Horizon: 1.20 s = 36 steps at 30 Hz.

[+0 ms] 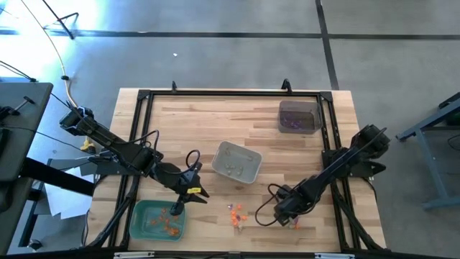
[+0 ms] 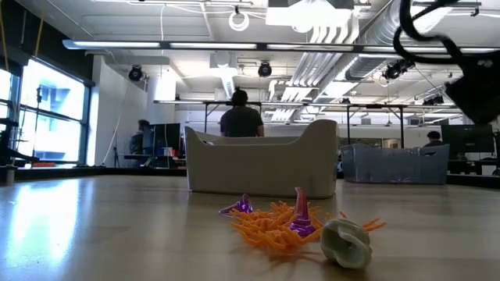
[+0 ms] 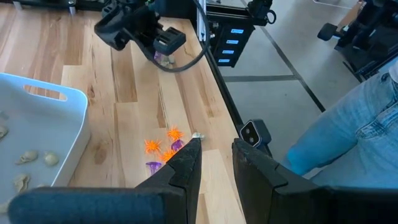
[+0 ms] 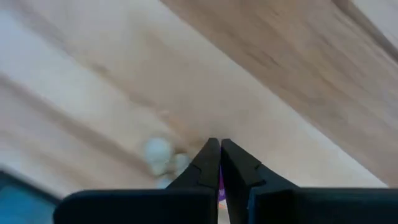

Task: Sort Halloween decoration
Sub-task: Put the violet witch hat toy into the black bin

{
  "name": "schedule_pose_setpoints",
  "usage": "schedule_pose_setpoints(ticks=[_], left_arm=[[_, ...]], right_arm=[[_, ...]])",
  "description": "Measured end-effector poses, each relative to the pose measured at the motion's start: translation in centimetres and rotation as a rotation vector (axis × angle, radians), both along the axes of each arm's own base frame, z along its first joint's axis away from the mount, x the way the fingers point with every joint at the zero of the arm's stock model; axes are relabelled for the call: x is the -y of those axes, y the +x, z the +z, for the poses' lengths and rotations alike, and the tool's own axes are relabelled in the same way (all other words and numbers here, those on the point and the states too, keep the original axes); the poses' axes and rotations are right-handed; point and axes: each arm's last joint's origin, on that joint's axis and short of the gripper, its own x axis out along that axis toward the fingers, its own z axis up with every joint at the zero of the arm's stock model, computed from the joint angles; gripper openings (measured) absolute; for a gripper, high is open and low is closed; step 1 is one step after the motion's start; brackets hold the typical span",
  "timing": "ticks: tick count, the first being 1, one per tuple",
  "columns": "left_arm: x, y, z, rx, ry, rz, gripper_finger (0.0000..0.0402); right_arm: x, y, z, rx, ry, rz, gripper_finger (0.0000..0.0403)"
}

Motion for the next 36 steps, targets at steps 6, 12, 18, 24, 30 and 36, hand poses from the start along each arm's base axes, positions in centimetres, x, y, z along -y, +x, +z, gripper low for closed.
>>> schedule_pose_setpoints(ticks=[6, 12, 18, 24, 30, 36], left_arm=[[0.0, 0.0, 0.0, 0.0, 0.0, 0.0, 0.0076], [0.0, 0.0, 0.0, 0.0, 0.0, 0.0, 0.0076], [0.0, 0.0, 0.0, 0.0, 0.0, 0.0, 0.0076], [0.0, 0.0, 0.0, 0.0, 0.0, 0.0, 0.0076], [0.0, 0.0, 0.0, -0.001, 0.001, 0.0, 0.0076], [0.0, 0.0, -0.1, -0.005, 0.004, 0.0, 0.0076]], right_arm=[[0.3, -0.1, 2.0, 0.093, 0.008, -0.017, 0.0], [1.1, 0.0, 3.7, 0.196, -0.018, -0.058, 0.0], [2.6, 0.2, 5.8, 0.34, -0.075, -0.106, 0.0], [4.3, 0.1, 8.4, 0.477, -0.106, -0.134, 0.0], [6.0, -0.6, 10.8, 0.606, -0.147, -0.158, 0.0], [8.4, -1.4, 13.1, 0.735, -0.242, -0.211, 0.0]])
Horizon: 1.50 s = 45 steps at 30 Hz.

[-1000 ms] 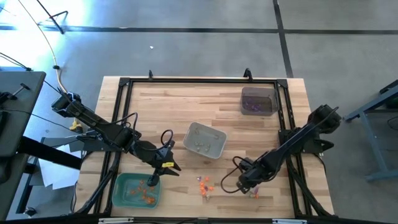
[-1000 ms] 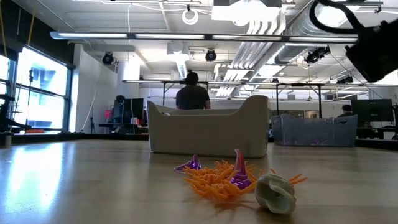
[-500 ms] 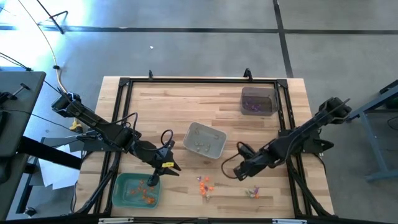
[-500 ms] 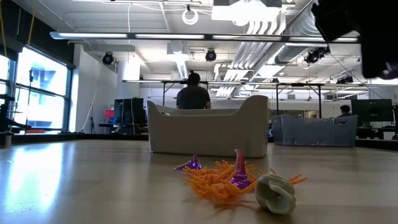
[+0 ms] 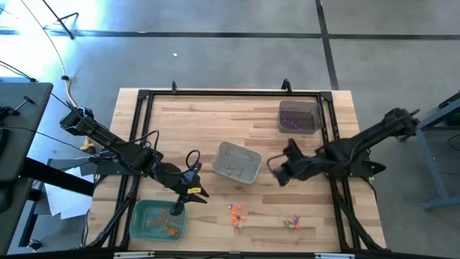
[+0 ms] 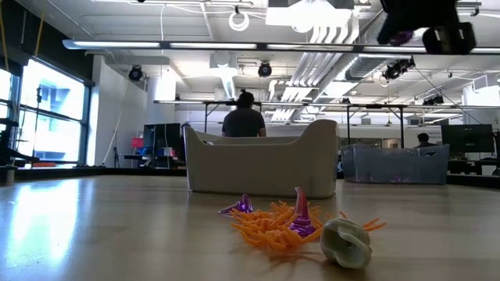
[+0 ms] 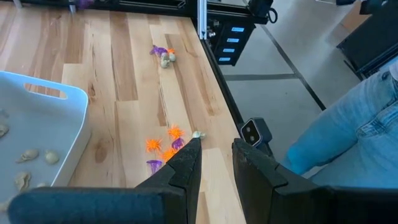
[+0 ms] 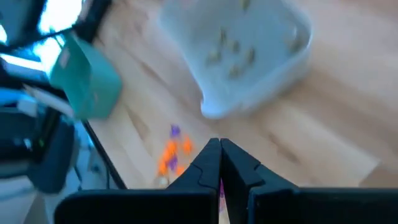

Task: Sort Halloween decoration
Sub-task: Put the violet witch hat toy into the black bin, then adjust the white bin

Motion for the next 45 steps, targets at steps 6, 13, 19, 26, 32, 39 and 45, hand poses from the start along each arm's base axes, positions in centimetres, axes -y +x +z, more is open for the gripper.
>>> schedule_pose_setpoints(ticks=[6, 13, 19, 26, 32, 39, 45], left_arm=[[0.0, 0.0, 0.0, 0.001, 0.002, 0.004, 0.0076], [0.0, 0.0, 0.1, 0.009, 0.002, 0.011, 0.0076], [-0.1, 0.1, 0.1, 0.013, 0.003, 0.031, 0.0076], [-0.1, 0.1, 0.1, 0.016, -0.001, 0.033, 0.0076], [-0.1, 0.1, 0.1, 0.016, -0.001, 0.037, 0.0076], [-0.6, 0.5, 0.4, 0.055, 0.013, 0.056, 0.0076], [-1.2, 1.1, 1.0, 0.146, 0.071, 0.144, 0.0076]], right_arm=[[2.7, -0.8, 2.1, 0.113, -0.098, -0.086, 0.0], [5.8, -1.8, 3.7, 0.185, -0.233, -0.201, 0.0], [8.1, -2.3, 4.1, 0.171, -0.273, -0.247, 0.0], [9.0, -2.5, 3.4, 0.079, -0.249, -0.23, 0.0], [9.1, -2.5, 3.3, 0.067, -0.252, -0.235, 0.0], [9.3, -2.3, 3.1, 0.051, -0.254, -0.247, 0.0], [10.6, 0.1, 1.4, -0.036, -0.262, -0.179, 0.0]])
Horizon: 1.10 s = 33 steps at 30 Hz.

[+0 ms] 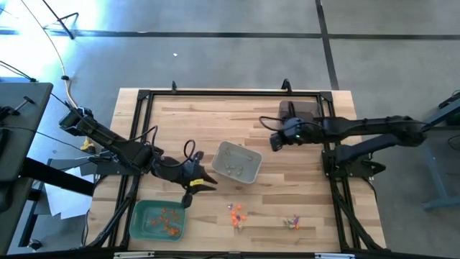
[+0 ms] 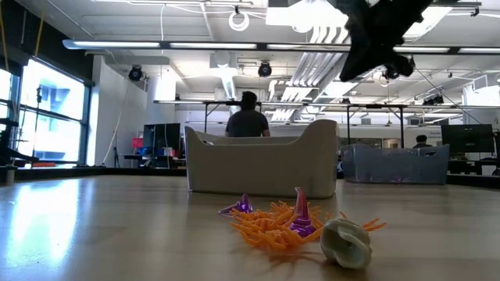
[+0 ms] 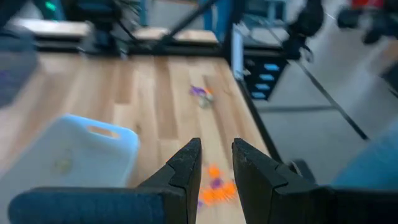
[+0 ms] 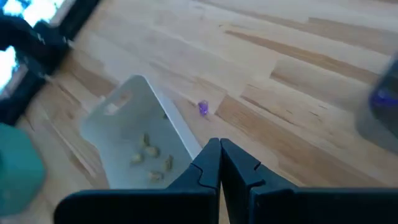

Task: Sort Halloween decoration
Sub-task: Adjust the white bin

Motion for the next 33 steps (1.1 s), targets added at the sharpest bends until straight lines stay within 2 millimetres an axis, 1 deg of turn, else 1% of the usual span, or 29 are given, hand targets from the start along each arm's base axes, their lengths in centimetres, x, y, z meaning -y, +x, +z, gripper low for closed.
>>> schedule_pose_setpoints(ticks=[5, 9, 11, 13, 17, 22, 26, 33], left_arm=[[-0.3, 0.2, 0.3, 0.045, 0.024, 0.082, 0.0076], [-0.5, 0.2, 0.2, 0.044, 0.05, 0.132, 0.0076], [-1.0, 0.1, 0.1, 0.026, 0.071, 0.163, 0.0076], [-2.2, -0.5, 0.4, -0.01, 0.095, 0.2, 0.0076], [-5.4, -2.2, 1.1, -0.075, 0.189, 0.288, 0.0076], [-9.5, -3.9, 2.9, -0.042, 0.346, 0.366, 0.0076], [-12.2, -5.0, 3.3, -0.076, 0.439, 0.415, 0.0076], [-15.8, -6.8, 3.2, -0.175, 0.46, 0.451, 0.0076]], right_arm=[[1.6, 2.4, -1.6, -0.067, -0.056, 0.092, 0.0007], [3.3, 3.5, -2.5, -0.084, -0.082, 0.148, 0.0027], [4.3, 3.9, -2.9, -0.081, -0.074, 0.179, 0.0043], [5.2, 4.4, -3.2, -0.071, -0.072, 0.22, 0.0061], [6.9, 5.0, -4.6, -0.105, -0.061, 0.276, 0.0096], [8.8, 5.7, -7.0, -0.139, 0.039, 0.302, 0.0127], [9.8, 6.8, -8.8, -0.111, 0.103, 0.339, 0.0133], [10.6, 8.5, -11.1, -0.062, 0.123, 0.396, 0.0133]])
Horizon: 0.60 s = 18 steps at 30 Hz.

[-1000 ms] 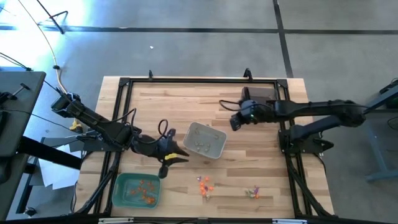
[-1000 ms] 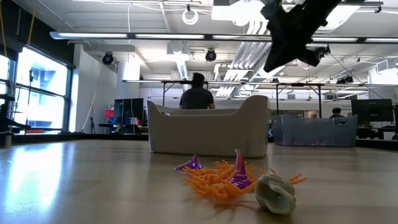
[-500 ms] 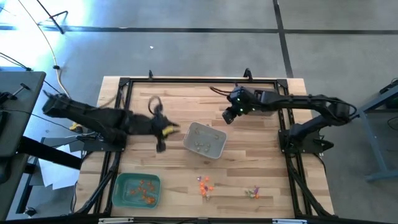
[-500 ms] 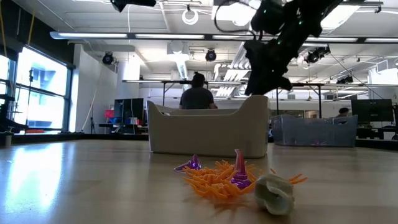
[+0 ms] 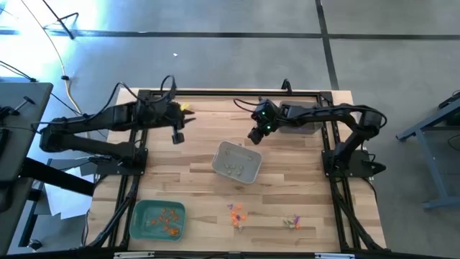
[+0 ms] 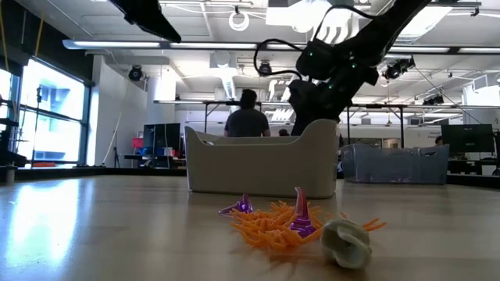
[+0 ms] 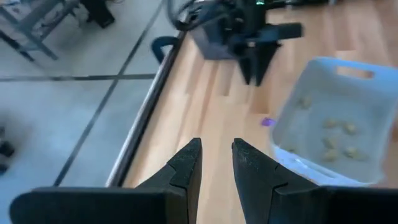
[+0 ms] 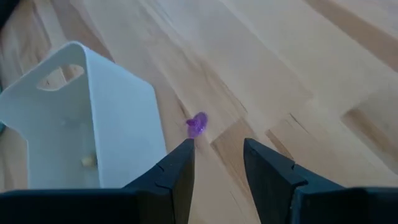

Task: Sort Halloween decoration
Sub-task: Adjust the white bin

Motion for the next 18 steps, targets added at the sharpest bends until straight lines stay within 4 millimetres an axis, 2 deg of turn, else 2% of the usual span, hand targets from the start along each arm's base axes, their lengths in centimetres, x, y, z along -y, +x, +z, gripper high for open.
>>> schedule_pose_setpoints(ticks=[13, 18], left_arm=[[-4.3, -0.1, 0.9, 0.022, 0.192, 0.112, 0.0076], [-5.6, 0.6, 1.2, 0.05, 0.269, 0.137, 0.0076]], right_arm=[[0.3, 0.6, -1.6, -0.006, -0.179, 0.226, 0.0133], [1.2, 0.5, -2.3, -0.009, -0.183, 0.235, 0.0133]])
